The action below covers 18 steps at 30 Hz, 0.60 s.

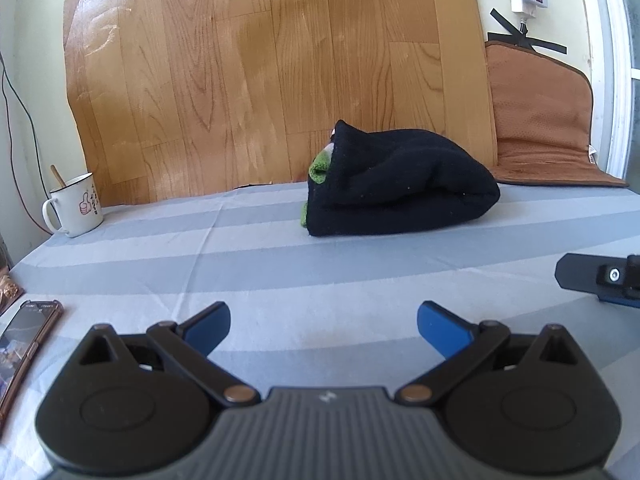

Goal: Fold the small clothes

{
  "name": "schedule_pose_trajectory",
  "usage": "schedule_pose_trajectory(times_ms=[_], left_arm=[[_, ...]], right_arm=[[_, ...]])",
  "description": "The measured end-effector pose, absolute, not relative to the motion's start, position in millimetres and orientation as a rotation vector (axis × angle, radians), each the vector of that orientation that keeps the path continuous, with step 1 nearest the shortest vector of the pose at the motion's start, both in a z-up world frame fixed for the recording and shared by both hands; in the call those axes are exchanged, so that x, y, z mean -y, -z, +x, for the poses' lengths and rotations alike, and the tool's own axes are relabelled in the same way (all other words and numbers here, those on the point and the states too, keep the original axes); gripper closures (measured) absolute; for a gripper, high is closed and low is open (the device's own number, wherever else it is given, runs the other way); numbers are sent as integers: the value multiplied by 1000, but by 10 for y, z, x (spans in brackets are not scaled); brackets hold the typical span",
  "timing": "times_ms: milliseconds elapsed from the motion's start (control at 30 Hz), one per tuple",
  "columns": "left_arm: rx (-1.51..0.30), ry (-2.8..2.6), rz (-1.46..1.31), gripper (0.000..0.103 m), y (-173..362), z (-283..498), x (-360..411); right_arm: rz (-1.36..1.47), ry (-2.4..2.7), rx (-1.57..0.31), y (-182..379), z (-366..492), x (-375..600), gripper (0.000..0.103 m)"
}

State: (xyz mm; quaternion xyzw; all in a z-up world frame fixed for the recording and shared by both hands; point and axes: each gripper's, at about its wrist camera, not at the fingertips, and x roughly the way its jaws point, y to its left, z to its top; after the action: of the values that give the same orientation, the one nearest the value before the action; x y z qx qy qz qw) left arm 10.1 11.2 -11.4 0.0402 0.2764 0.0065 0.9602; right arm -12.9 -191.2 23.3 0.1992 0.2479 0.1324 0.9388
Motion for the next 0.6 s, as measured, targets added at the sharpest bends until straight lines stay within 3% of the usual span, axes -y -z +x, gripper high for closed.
schedule_pose_trajectory(times_ms=[600], left_arm=[[-650,-52,44,0,156,204,-187]], right_arm=[[408,-267,-506,-241,-137,1908,11]])
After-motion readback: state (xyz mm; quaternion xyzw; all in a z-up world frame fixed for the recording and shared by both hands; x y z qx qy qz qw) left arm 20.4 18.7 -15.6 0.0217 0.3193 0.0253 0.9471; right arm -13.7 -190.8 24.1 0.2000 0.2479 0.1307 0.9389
